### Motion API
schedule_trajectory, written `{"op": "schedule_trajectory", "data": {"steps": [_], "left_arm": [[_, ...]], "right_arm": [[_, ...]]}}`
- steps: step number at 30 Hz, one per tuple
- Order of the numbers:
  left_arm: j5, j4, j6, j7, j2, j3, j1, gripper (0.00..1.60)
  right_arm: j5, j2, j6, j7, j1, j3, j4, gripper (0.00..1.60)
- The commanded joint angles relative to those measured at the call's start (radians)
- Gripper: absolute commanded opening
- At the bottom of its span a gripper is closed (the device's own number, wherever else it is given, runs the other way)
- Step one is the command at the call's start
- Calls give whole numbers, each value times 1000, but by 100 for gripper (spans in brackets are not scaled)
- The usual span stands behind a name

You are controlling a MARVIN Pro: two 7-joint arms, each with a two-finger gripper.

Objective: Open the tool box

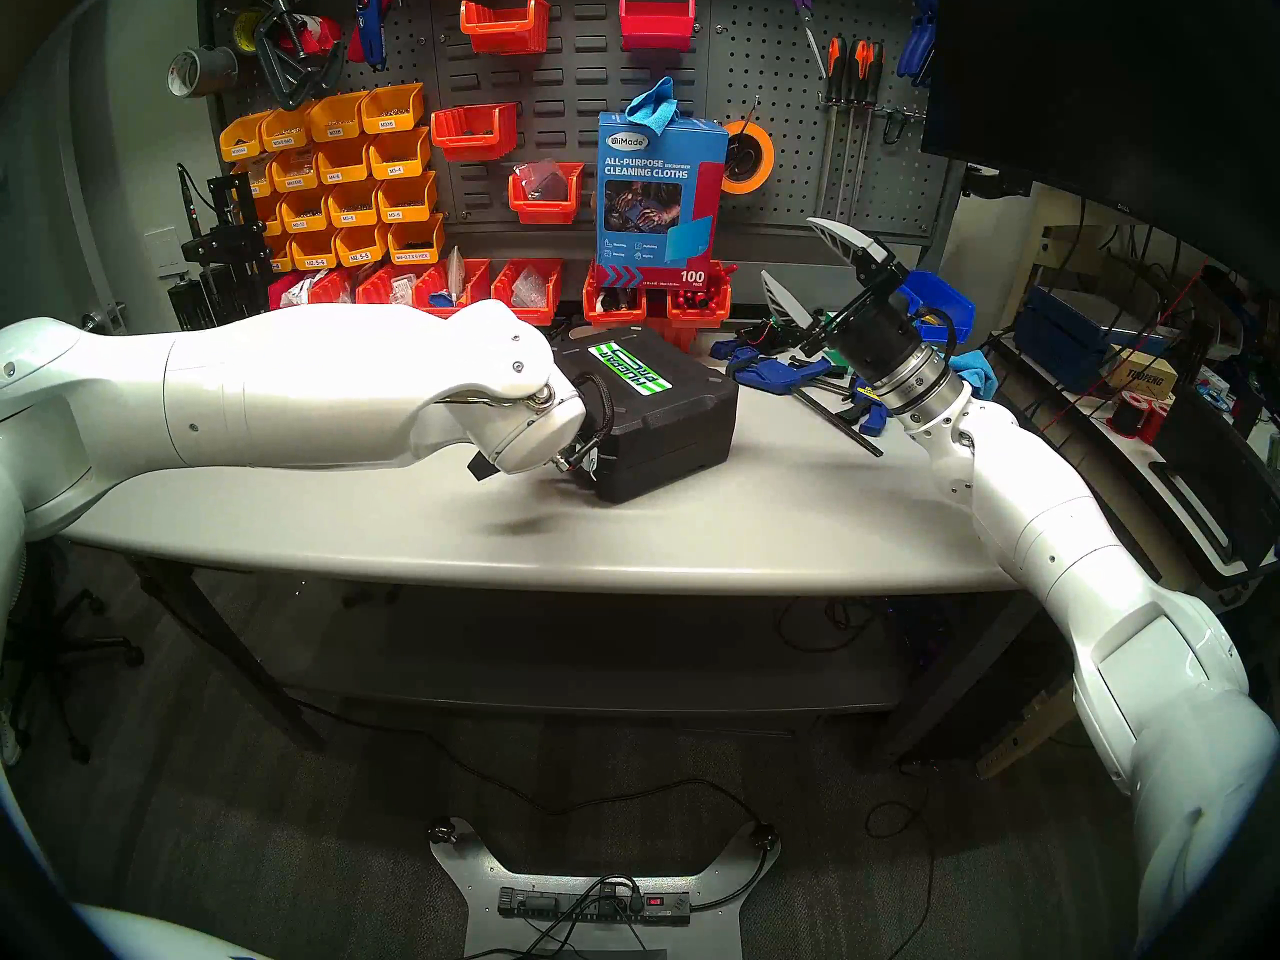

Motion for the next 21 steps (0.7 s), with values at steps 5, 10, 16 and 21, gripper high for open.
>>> {"op": "schedule_trajectory", "data": {"steps": [5, 10, 16, 21], "left_arm": [[-59, -71, -3, 82, 52, 28, -107, 63], [-79, -144, 1, 35, 121, 20, -130, 160], [-92, -197, 13, 4, 186, 1, -144, 160], [-98, -217, 27, -9, 226, -10, -147, 160]], "right_arm": [[8, 3, -8, -10, 2, 5, -16, 160], [8, -11, -7, -16, 12, 0, 0, 160], [7, -27, -4, -20, 21, -3, 13, 160], [5, -33, -1, -21, 22, -5, 16, 160]]}}
